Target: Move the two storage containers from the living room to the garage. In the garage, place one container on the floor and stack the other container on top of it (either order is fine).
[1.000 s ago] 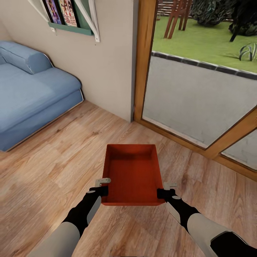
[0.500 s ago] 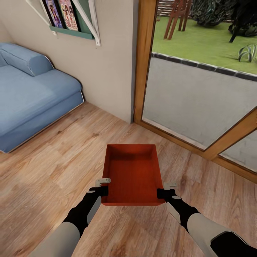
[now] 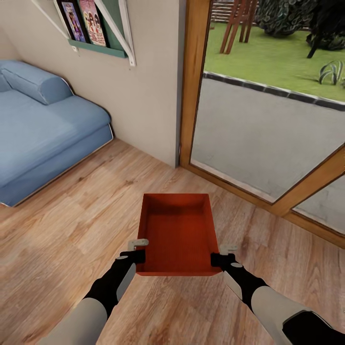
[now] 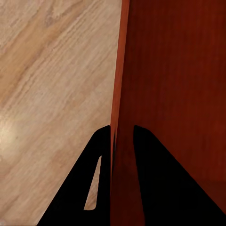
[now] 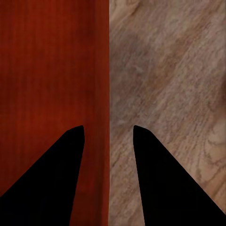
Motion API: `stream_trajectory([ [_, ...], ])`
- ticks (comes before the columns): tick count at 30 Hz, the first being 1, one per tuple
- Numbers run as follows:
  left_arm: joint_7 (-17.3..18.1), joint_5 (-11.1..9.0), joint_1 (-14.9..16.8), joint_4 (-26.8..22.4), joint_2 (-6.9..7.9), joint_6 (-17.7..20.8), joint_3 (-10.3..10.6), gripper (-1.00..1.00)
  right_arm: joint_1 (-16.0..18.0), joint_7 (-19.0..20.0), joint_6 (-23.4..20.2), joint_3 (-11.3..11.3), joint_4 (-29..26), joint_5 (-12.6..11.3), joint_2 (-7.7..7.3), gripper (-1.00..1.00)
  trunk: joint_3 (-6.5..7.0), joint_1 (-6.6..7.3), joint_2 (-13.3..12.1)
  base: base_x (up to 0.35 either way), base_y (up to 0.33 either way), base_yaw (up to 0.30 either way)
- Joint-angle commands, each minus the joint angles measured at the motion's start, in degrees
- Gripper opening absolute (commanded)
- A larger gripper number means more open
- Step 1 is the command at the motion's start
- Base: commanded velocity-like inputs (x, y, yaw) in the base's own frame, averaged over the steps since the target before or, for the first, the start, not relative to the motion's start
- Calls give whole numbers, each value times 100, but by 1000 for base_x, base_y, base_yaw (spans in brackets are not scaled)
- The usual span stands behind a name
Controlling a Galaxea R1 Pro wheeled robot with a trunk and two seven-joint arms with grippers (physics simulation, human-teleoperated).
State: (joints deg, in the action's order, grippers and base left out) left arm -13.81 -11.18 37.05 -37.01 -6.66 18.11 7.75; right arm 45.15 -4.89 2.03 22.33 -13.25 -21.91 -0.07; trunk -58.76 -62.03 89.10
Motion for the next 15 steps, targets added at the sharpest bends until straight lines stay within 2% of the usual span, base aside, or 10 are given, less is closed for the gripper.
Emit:
stream_trajectory([
  [1,-84,55,4,-25,33,-18,44,-100,3,0,23,79,25,-147,-4,-100,15,23,-40,0,0,0],
  [15,-85,54,4,-25,33,-18,43,-100,3,-4,9,73,25,-147,-10,-100,267,330,-601,0,0,0],
])
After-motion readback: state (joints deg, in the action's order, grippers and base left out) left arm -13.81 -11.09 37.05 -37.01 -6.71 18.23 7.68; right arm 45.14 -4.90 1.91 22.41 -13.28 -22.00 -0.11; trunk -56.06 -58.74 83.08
